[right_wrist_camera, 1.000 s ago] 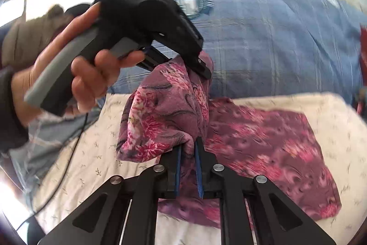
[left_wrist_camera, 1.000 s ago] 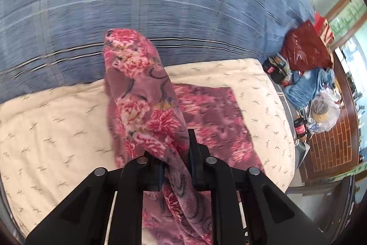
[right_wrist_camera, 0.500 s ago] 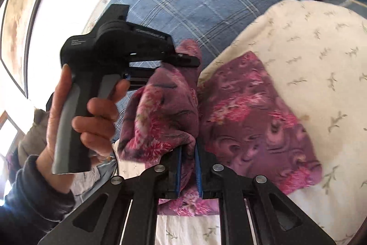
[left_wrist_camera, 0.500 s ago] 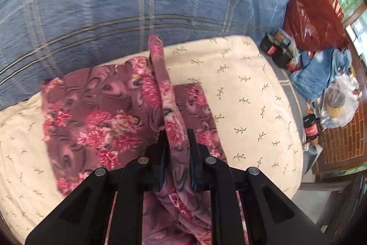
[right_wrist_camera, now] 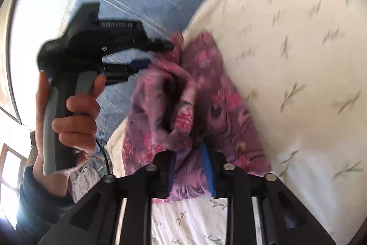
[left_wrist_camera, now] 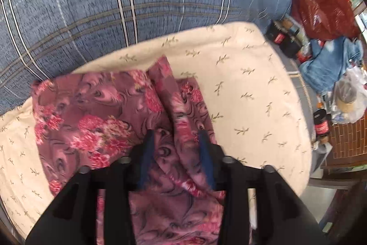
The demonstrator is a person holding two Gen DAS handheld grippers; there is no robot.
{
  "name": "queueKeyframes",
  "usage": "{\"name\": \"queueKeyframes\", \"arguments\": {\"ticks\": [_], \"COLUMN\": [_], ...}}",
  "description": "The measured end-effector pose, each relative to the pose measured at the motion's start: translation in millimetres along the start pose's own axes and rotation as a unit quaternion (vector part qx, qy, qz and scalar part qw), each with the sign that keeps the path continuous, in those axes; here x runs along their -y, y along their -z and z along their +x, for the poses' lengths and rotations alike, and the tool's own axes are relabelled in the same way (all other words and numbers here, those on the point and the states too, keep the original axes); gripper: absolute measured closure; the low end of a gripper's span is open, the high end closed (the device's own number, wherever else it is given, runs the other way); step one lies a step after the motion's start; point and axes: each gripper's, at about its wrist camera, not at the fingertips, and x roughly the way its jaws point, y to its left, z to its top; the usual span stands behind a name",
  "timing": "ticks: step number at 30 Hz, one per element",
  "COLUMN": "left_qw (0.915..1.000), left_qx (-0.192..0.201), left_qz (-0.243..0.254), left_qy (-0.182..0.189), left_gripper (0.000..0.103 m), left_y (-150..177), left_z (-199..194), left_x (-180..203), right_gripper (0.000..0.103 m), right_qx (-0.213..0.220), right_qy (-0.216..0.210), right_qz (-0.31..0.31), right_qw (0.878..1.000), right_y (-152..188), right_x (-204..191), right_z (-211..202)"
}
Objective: Fold small clothes
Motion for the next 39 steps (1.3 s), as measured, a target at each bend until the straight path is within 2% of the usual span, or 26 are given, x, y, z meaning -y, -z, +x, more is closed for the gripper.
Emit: {"name": "queueKeyframes", "arguments": {"ticks": [1, 3, 8, 10, 11, 12, 13, 14, 15, 16, 17, 18, 20, 22, 24, 27, 29, 31, 32, 33, 35, 36, 37, 39], "left_qw": [1.0000, 0.9999, 0.9986, 0.9965, 0.9939, 0.9925, 0.9912, 0.9893, 0.9895, 0.9915, 0.9935, 0.9961, 0.9972, 0.9962, 0.9956, 0.9988, 1.0000, 0.9985, 0.9965, 0.9945, 0.9900, 0.9884, 0.9879, 0.9854], "left_qx": [0.005, 0.006, -0.042, -0.053, -0.058, -0.059, -0.058, -0.054, -0.051, -0.042, -0.036, -0.035, -0.030, -0.031, -0.042, -0.032, -0.005, 0.034, 0.058, 0.076, 0.110, 0.118, 0.118, 0.111], "left_qz": [-0.001, 0.001, 0.016, 0.034, 0.047, 0.056, 0.062, 0.068, 0.067, 0.062, 0.058, 0.054, 0.056, 0.065, 0.063, 0.029, 0.002, -0.029, -0.046, -0.059, -0.087, -0.095, -0.101, -0.129], "left_qy": [-0.007, -0.014, -0.028, -0.055, -0.081, -0.092, -0.101, -0.118, -0.117, -0.107, -0.091, -0.060, -0.040, -0.049, -0.055, -0.020, 0.006, 0.031, 0.039, 0.041, 0.019, 0.008, 0.002, 0.003], "left_gripper": [0.048, 0.046, 0.046, 0.046, 0.047, 0.061, 0.074, 0.089, 0.090, 0.092, 0.099, 0.099, 0.099, 0.098, 0.098, 0.098, 0.094, 0.091, 0.080, 0.060, 0.040, 0.041, 0.041, 0.041], "left_y": [-2.1, -5.3, -5.7, -5.1, -4.4, -3.5, -3.2, -2.9, -3.0, -2.9, -2.7, -2.2, 0.0, 2.4, 4.8, 7.6, 7.9, 11.9, 14.8, 18.8, 30.7, 38.6, 44.2, 63.6], "left_z": [-4.7, -5.3, 22.3, 31.6, 38.3, 42.2, 44.3, 45.5, 44.8, 40.8, 36.8, 32.3, 27.6, 32.6, 41.6, 32.9, 12.0, -18.3, -36.6, -50.2, -72.6, -78.9, -80.6, -76.9], "left_x": [-1.0, -0.3, 19.4, 27.1, 31.9, 35.2, 37.6, 39.7, 40.7, 41.2, 42.5, 45.3, 52.1, 57.5, 57.0, 47.0, 31.9, 8.3, -8.4, -23.2, -59.0, -77.4, -92.4, -120.1], "right_gripper": [0.056, 0.041, 0.041, 0.041, 0.041, 0.041, 0.060, 0.082, 0.096, 0.096, 0.096, 0.096, 0.096, 0.096, 0.096, 0.093, 0.087, 0.076, 0.075, 0.073, 0.068, 0.067, 0.067, 0.067], "right_qx": [0.019, 0.039, 0.008, -0.005, -0.009, -0.008, 0.000, 0.006, 0.001, 0.002, 0.008, 0.015, 0.024, 0.018, -0.021, -0.068, -0.067, -0.046, -0.018, 0.011, 0.085, 0.106, 0.110, 0.100], "right_qy": [0.005, 0.009, -0.019, -0.045, -0.051, -0.052, -0.044, -0.031, -0.025, -0.037, -0.055, -0.083, -0.100, -0.076, -0.052, -0.030, -0.034, -0.029, -0.023, -0.016, -0.008, -0.008, -0.013, -0.057], "right_qz": [-0.014, -0.032, -0.012, -0.014, -0.020, -0.027, -0.037, -0.045, -0.049, -0.030, -0.011, 0.012, 0.023, 0.026, 0.049, 0.063, 0.069, 0.076, 0.081, 0.086, 0.090, 0.084, 0.080, 0.073], "right_qw": [1.000, 0.999, 1.000, 0.999, 0.998, 0.998, 0.998, 0.998, 0.999, 0.999, 0.998, 0.996, 0.994, 0.997, 0.997, 0.995, 0.995, 0.996, 0.996, 0.996, 0.992, 0.991, 0.991, 0.991], "right_y": [-2.0, -6.4, -15.9, -18.8, -23.1, -22.8, -23.1, -24.0, -25.0, -25.6, -24.6, -23.4, -21.4, -18.2, -16.0, -12.8, -13.8, -17.7, -21.0, -23.9, -31.9, -38.7, -45.0, -63.2], "right_x": [-2.6, -5.3, 1.7, -0.5, -3.5, -5.6, -7.1, -8.0, -6.9, -0.9, 4.2, 9.9, 13.9, 16.7, 28.0, 31.4, 30.9, 31.4, 32.7, 34.2, 33.9, 30.3, 25.8, 16.1], "right_z": [-6.8, -11.5, 3.9, 6.2, 11.4, 12.0, 12.5, 13.3, 14.3, 11.1, 5.6, -3.8, -16.7, -17.5, -0.4, 19.6, 16.9, 4.2, -7.3, -17.9, -42.6, -47.6, -47.7, -36.4]}}
